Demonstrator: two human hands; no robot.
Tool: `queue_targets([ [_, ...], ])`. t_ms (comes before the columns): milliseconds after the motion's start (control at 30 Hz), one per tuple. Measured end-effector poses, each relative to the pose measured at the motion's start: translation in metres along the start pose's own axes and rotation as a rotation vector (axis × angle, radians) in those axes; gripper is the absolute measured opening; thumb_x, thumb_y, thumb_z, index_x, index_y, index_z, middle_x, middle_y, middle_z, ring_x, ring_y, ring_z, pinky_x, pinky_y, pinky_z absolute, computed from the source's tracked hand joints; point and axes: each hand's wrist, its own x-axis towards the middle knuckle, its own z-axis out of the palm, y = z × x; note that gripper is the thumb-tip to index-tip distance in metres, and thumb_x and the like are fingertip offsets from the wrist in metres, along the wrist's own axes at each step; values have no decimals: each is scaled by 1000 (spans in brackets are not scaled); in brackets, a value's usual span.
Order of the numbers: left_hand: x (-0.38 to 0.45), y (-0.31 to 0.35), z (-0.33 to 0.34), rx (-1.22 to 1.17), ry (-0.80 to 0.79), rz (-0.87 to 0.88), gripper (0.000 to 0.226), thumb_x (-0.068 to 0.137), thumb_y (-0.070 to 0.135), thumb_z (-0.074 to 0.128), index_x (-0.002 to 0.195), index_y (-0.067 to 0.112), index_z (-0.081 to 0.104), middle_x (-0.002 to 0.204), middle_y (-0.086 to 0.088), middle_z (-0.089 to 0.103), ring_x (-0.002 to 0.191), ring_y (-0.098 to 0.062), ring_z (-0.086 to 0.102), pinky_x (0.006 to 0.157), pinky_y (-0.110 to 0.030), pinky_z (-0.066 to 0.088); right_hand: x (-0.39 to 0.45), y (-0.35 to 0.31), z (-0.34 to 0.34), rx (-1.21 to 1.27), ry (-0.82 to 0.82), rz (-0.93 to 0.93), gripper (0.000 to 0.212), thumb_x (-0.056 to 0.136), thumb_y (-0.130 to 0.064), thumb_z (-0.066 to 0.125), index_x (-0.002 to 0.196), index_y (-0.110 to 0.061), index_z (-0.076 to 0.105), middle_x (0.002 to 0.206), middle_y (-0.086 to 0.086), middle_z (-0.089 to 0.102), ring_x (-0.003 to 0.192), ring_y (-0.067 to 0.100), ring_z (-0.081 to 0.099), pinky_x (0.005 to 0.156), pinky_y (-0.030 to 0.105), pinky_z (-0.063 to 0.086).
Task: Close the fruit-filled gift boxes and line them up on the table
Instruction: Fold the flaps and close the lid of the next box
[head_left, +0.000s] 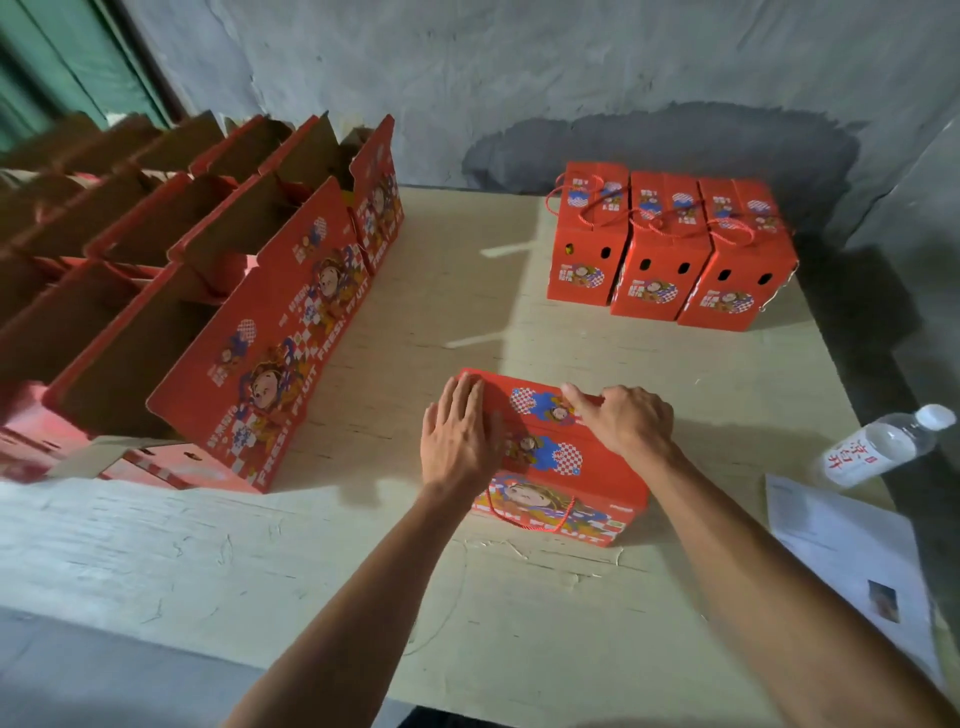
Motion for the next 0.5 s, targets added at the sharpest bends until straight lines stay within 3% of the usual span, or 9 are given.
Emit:
queue_targets([
  [67, -24, -6, 2, -111, 87, -91, 56, 102, 43, 52, 148, 10, 47, 158, -9, 43, 148, -26, 36, 119, -43, 31, -8, 2, 0, 33, -6, 32, 94, 87, -90, 18, 84, -15, 74, 85, 11, 74, 84, 30, 70, 70, 32, 45],
  [200, -61, -11, 15, -463, 111, -508, 86, 94, 68, 51, 151, 7, 31, 155, -15, 38, 146, -29, 34, 120, -46, 33, -29, 1, 0, 17, 33, 72, 88, 94, -82, 23, 87, -12, 76, 87, 13, 75, 85, 31, 71, 68, 33, 43],
  [267, -63, -3, 18, -634, 105, -632, 76, 91, 74, 51, 140, 16, 40, 138, -5, 49, 134, -25, 45, 112, -43, 40, -42, -1, 0, -21, 44, 101, 86, 97, -77, 26, 88, -9, 78, 90, 15, 76, 88, 32, 72, 70, 33, 48],
  [333, -60, 4, 18, -761, 110, -654, 54, 93, 73, 47, 123, 28, 47, 119, 5, 54, 119, -19, 53, 103, -42, 46, -57, -2, 3, -57, 52, 103, 83, 100, -72, 26, 89, -9, 78, 90, 15, 76, 87, 34, 73, 71, 34, 52],
  [400, -54, 7, 15, -768, 113, -627, 43, 98, 68, 44, 120, 32, 50, 120, 4, 55, 117, -15, 51, 104, -43, 45, -68, -1, 9, -64, 55, 90, 80, 102, -69, 25, 91, -9, 78, 91, 15, 76, 89, 34, 72, 72, 34, 51],
  [500, -46, -2, 10, -772, 88, -642, 51, 102, 62, 42, 127, 20, 59, 122, -5, 62, 119, -21, 57, 104, -46, 48, -79, -7, 14, 0, 17, 84, 80, 103, -67, 24, 94, -8, 76, 96, 17, 75, 93, 36, 71, 68, 35, 43],
])
